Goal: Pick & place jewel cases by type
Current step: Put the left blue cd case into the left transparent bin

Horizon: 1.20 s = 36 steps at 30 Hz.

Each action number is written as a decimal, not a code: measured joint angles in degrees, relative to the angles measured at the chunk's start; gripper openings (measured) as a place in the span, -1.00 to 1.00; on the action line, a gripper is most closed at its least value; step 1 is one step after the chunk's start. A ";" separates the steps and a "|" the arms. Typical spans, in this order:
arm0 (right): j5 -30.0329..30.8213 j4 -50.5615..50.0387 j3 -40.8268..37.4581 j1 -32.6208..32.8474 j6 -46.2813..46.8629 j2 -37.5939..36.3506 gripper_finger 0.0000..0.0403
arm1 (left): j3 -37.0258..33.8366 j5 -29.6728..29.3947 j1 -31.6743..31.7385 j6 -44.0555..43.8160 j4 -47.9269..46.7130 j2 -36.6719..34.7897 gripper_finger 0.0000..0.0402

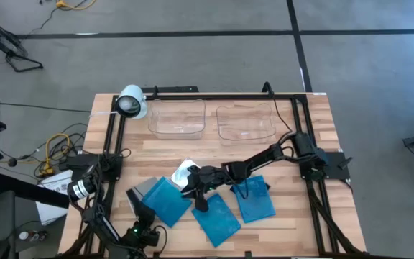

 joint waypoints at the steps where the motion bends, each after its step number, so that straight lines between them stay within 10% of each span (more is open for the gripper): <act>1: 0.00 -0.04 0.00 0.01 0.00 0.00 -0.56 | 0.00 -0.37 0.00 -0.07 -0.18 0.04 -0.42; 36: 1.39 -4.07 0.00 -1.65 4.69 0.00 -0.56 | -1.26 -3.70 1.57 1.46 0.64 0.40 -0.42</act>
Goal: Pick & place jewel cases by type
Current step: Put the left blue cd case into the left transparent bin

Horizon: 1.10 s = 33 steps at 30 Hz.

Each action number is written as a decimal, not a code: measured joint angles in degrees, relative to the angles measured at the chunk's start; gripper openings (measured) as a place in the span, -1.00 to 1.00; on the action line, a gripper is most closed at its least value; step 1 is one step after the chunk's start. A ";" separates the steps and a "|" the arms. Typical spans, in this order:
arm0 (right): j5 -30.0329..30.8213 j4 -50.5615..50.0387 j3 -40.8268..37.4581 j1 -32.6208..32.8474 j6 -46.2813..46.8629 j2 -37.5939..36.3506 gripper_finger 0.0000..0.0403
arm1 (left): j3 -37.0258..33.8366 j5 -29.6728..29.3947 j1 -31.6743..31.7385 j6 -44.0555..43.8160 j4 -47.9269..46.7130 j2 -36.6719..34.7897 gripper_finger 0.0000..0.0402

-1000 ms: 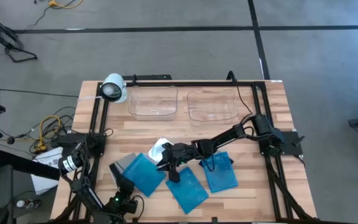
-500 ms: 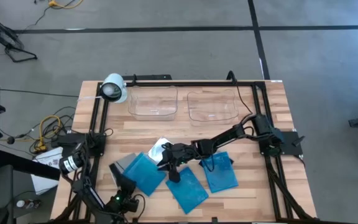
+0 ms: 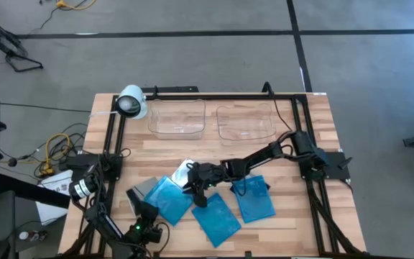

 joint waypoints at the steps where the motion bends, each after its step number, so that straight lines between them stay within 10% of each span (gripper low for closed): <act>1: 0.67 0.01 0.00 -0.03 0.20 0.00 -0.56 | -0.01 0.22 0.00 0.45 0.35 0.00 -0.42; 33: 5.27 -0.94 0.00 0.69 -6.93 0.01 -0.99 | 0.05 3.09 -0.09 -2.20 1.37 -0.07 -0.42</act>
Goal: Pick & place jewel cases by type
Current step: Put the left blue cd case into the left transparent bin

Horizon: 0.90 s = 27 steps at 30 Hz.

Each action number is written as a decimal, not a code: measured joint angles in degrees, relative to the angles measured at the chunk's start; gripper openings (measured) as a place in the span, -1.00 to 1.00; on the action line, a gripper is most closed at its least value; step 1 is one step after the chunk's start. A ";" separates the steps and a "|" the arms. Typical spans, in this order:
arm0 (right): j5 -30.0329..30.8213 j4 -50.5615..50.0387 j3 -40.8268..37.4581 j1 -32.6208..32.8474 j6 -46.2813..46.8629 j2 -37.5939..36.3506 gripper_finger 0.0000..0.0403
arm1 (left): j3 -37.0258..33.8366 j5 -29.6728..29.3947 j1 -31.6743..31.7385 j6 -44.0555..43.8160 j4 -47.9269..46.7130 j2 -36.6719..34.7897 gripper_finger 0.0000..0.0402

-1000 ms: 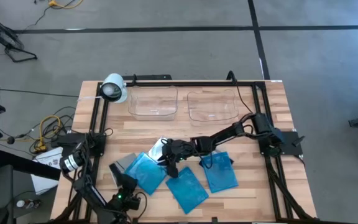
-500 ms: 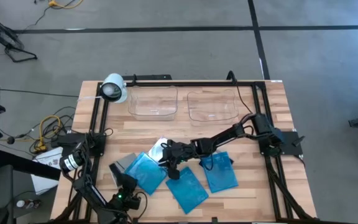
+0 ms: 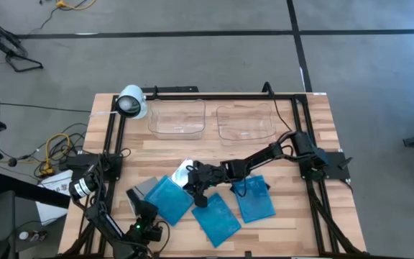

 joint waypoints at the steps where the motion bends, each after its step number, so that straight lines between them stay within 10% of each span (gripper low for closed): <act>1: 0.40 -0.10 0.00 -0.02 0.52 0.00 -0.98 | 0.00 -0.03 0.00 0.05 0.00 0.00 -0.42; 27: 2.09 -5.19 6.75 -0.04 2.08 6.49 -1.00 | 0.20 -2.05 0.17 -0.32 -0.63 0.04 -0.42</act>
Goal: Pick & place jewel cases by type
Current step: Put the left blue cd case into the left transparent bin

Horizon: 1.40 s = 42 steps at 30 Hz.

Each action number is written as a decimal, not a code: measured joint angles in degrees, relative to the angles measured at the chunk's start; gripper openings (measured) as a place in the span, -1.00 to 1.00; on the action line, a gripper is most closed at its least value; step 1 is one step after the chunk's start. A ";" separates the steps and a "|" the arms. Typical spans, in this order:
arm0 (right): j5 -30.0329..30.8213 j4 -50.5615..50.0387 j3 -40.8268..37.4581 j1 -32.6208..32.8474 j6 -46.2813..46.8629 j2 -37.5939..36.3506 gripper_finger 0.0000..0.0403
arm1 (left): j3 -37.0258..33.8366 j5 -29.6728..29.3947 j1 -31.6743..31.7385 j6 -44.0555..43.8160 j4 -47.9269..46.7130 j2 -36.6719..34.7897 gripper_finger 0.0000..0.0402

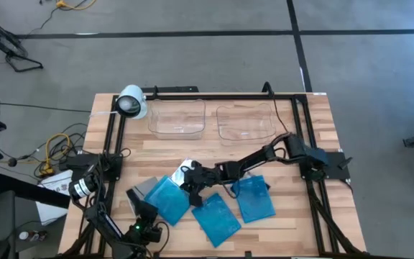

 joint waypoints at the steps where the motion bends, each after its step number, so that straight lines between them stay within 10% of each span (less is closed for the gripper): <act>1: 0.06 -0.88 1.55 0.02 -0.25 0.92 -1.00 | 0.02 0.04 0.00 -0.02 -0.02 0.02 -0.42; 31: -2.63 -5.43 5.14 -0.09 -3.09 1.80 -1.00 | 1.67 -3.57 0.20 0.66 -1.54 0.19 -0.42; 42: -2.56 -5.41 5.14 -0.09 -3.03 1.80 -1.00 | 3.74 -5.25 0.09 -1.03 -4.90 0.48 -0.71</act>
